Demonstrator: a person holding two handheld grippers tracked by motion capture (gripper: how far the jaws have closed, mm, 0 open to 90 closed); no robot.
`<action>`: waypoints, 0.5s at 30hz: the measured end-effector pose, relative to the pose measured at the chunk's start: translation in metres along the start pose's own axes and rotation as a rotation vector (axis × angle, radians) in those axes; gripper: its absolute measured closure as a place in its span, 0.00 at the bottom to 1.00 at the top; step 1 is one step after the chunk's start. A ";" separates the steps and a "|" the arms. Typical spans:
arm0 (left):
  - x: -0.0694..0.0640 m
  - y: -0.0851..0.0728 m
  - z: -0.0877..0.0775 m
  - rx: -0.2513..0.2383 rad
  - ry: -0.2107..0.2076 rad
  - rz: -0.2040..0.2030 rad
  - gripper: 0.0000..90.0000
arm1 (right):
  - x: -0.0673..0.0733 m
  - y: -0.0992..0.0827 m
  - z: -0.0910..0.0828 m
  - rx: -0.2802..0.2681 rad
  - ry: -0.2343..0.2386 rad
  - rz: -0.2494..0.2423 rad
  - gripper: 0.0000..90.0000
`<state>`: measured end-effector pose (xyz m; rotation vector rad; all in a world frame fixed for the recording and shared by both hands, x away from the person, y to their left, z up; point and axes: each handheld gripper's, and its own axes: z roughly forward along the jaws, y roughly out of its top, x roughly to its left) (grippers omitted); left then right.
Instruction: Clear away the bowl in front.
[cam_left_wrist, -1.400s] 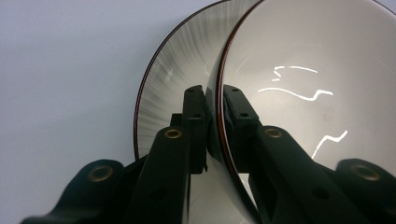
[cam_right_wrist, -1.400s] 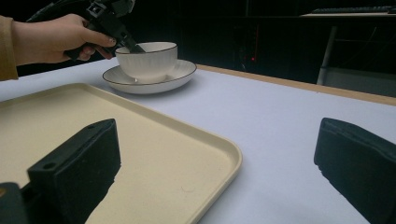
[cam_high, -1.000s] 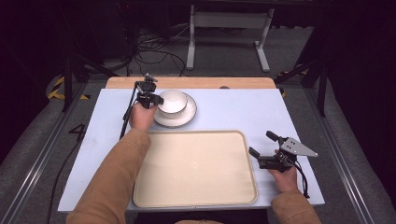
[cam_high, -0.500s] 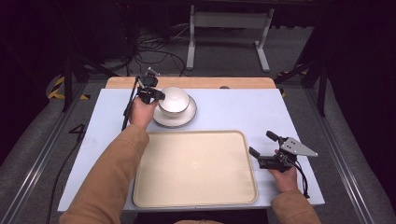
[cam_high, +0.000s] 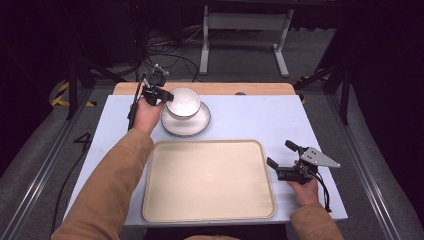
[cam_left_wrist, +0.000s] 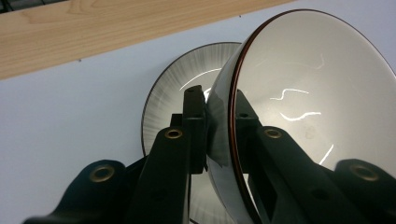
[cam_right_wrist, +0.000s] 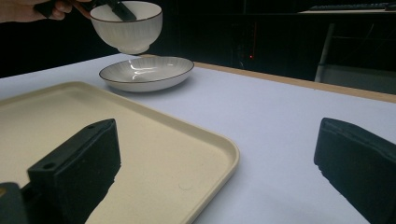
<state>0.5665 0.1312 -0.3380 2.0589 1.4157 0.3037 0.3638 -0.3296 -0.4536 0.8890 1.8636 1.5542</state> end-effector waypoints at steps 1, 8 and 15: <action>0.000 0.000 -0.002 -0.003 -0.002 0.000 0.91 | 0.000 0.000 0.000 0.000 0.000 0.001 0.01; -0.001 0.003 -0.014 -0.001 0.001 0.016 0.91 | 0.000 0.000 0.000 -0.002 -0.002 0.004 0.01; -0.005 0.005 -0.023 -0.001 -0.009 0.036 0.91 | 0.000 0.000 -0.001 -0.013 0.007 0.005 0.02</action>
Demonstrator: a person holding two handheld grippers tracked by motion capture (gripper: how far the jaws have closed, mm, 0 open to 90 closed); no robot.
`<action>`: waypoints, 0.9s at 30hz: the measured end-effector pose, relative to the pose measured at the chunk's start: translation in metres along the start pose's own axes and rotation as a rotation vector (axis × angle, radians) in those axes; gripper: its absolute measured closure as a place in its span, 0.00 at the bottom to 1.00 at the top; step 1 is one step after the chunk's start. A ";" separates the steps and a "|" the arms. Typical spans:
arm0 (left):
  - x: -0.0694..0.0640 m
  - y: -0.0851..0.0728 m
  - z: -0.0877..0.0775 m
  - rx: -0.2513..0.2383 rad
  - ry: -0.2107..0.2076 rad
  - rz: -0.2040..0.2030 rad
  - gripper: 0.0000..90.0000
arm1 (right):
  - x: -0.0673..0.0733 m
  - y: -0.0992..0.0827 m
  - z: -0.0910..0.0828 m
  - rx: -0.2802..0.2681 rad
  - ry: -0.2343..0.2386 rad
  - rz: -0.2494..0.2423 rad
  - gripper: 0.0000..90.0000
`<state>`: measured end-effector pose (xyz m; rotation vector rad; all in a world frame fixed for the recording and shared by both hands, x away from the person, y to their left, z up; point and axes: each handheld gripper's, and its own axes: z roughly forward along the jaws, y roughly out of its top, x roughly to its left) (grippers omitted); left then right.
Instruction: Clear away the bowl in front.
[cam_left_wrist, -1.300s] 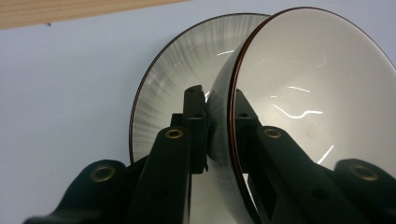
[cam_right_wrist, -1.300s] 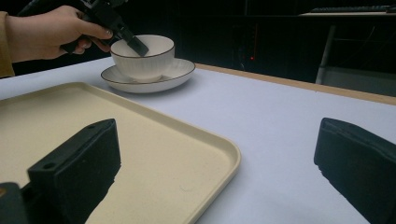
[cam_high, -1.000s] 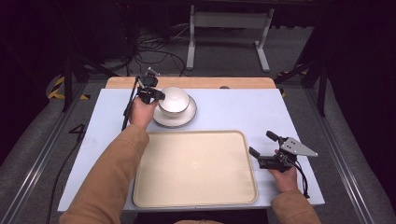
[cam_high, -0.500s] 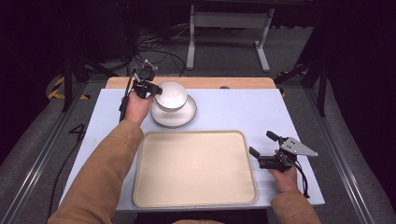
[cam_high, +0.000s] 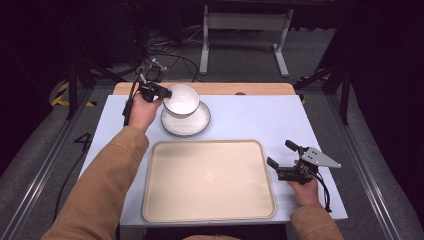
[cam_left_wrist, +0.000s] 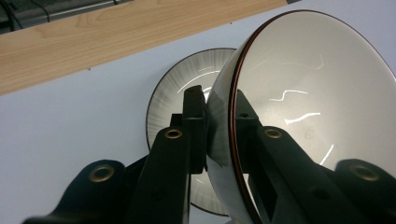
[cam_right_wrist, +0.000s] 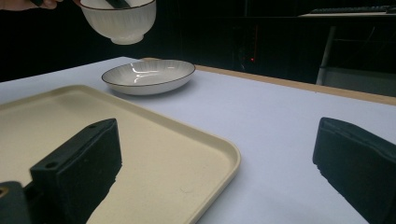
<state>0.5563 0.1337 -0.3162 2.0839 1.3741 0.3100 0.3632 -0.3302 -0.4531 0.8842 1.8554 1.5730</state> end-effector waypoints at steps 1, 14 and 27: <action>-0.001 0.000 -0.001 0.002 -0.004 0.002 0.91 | 0.000 0.000 0.000 0.000 0.000 0.000 0.02; -0.013 0.000 -0.015 0.016 -0.031 0.071 0.91 | 0.000 0.000 0.000 0.001 -0.002 -0.001 0.02; -0.025 -0.010 -0.031 0.051 -0.095 0.160 0.91 | 0.000 0.000 0.000 0.001 -0.002 0.000 0.02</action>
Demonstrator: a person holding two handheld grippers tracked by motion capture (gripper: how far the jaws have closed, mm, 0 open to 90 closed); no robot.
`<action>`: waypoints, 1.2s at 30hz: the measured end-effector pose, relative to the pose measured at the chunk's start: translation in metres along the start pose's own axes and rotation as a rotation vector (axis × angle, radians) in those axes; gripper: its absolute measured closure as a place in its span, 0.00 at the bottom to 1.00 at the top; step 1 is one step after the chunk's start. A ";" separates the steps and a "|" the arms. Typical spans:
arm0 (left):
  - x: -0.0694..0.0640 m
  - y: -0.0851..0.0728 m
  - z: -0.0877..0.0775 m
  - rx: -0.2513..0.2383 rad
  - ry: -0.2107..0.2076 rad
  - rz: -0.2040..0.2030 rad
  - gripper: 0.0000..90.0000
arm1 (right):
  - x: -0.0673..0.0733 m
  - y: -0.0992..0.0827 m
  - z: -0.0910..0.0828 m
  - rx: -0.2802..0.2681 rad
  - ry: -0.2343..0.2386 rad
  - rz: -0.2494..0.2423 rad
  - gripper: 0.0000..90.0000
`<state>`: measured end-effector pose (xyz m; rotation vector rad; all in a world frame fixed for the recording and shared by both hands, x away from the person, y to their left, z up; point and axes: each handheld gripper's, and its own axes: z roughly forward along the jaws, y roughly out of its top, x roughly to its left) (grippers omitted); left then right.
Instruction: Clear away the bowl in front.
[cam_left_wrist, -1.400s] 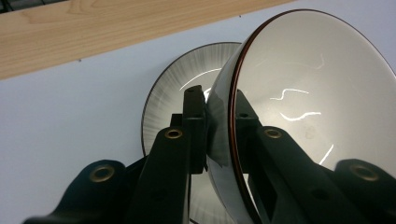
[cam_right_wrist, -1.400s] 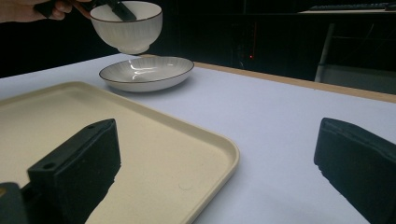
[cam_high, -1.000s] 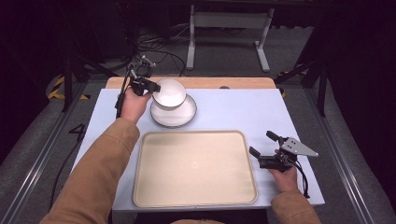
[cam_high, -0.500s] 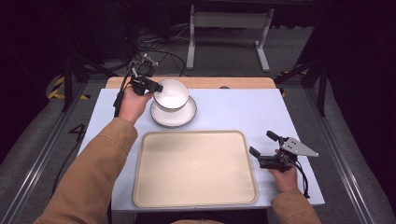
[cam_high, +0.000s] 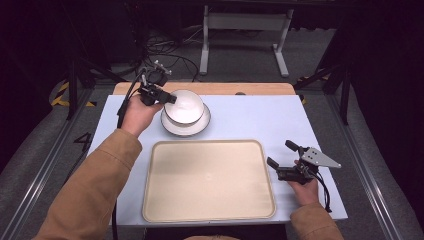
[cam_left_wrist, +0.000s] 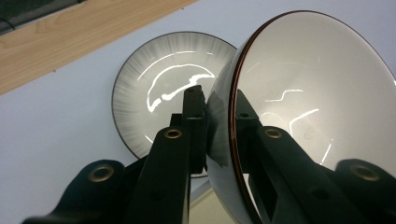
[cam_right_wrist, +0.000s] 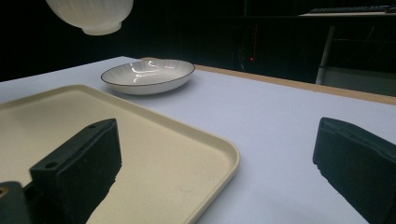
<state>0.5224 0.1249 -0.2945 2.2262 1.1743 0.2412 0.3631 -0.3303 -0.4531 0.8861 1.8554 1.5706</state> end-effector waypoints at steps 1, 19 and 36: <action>-0.002 -0.001 -0.001 0.003 -0.008 0.003 0.91 | 0.000 0.000 0.000 0.000 0.000 0.000 0.02; -0.036 -0.005 -0.011 0.054 -0.092 0.133 0.91 | 0.000 0.000 0.000 0.000 0.003 0.003 0.02; -0.080 -0.009 -0.016 0.120 -0.155 0.312 0.91 | 0.000 0.000 0.000 -0.001 0.005 0.004 0.02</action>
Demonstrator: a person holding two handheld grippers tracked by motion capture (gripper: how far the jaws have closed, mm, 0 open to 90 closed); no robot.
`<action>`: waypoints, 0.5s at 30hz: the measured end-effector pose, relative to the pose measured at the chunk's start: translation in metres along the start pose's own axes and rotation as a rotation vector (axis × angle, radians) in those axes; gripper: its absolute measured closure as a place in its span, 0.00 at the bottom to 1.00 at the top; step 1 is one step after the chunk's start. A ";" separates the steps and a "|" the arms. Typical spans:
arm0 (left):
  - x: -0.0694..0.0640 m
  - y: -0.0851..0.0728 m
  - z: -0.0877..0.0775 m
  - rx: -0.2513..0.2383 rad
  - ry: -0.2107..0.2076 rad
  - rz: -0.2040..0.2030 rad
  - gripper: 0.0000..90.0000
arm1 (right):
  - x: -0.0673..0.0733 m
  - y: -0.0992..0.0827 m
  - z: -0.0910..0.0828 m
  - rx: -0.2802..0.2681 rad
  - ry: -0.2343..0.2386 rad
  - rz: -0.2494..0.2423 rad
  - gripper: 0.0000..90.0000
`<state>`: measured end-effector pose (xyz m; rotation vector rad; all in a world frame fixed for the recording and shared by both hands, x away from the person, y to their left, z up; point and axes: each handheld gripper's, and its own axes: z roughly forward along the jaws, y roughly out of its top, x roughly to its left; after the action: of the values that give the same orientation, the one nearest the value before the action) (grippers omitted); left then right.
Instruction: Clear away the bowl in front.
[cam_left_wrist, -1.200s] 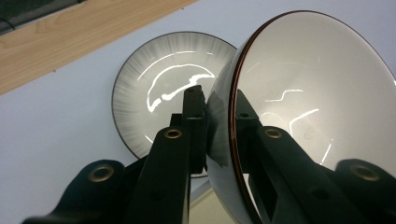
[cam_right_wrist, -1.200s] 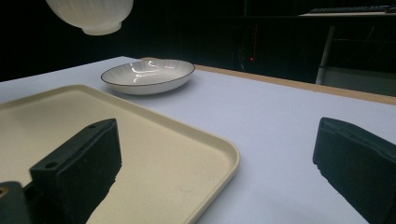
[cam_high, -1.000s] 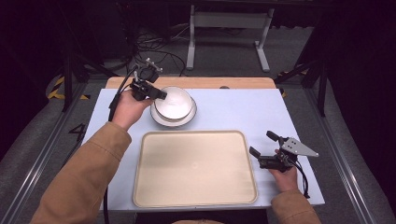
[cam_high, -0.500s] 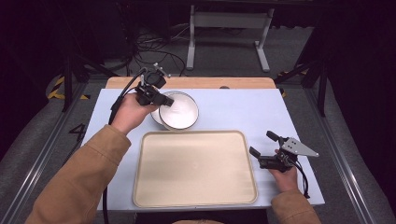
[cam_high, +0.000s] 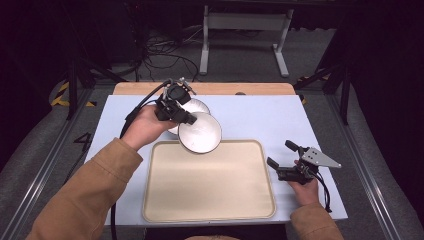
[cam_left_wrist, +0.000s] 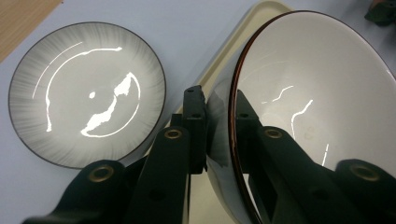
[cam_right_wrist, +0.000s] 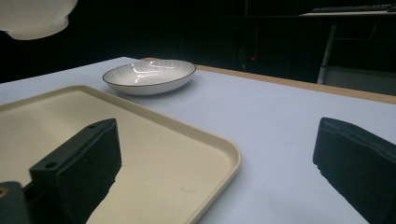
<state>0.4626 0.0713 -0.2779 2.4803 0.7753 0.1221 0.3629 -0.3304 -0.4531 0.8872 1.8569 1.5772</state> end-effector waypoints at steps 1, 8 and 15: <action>0.000 0.000 0.000 0.000 0.000 0.000 0.91 | 0.000 0.000 0.000 0.000 0.000 0.000 0.02; -0.011 0.002 0.004 0.026 -0.025 0.049 0.91 | 0.000 0.000 0.000 0.000 0.002 0.001 0.02; -0.019 0.003 0.009 0.049 -0.041 0.092 0.91 | 0.000 0.000 0.000 0.000 0.003 0.001 0.02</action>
<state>0.4505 0.0552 -0.2829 2.5568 0.6547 0.0855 0.3629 -0.3303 -0.4531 0.8865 1.8586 1.5803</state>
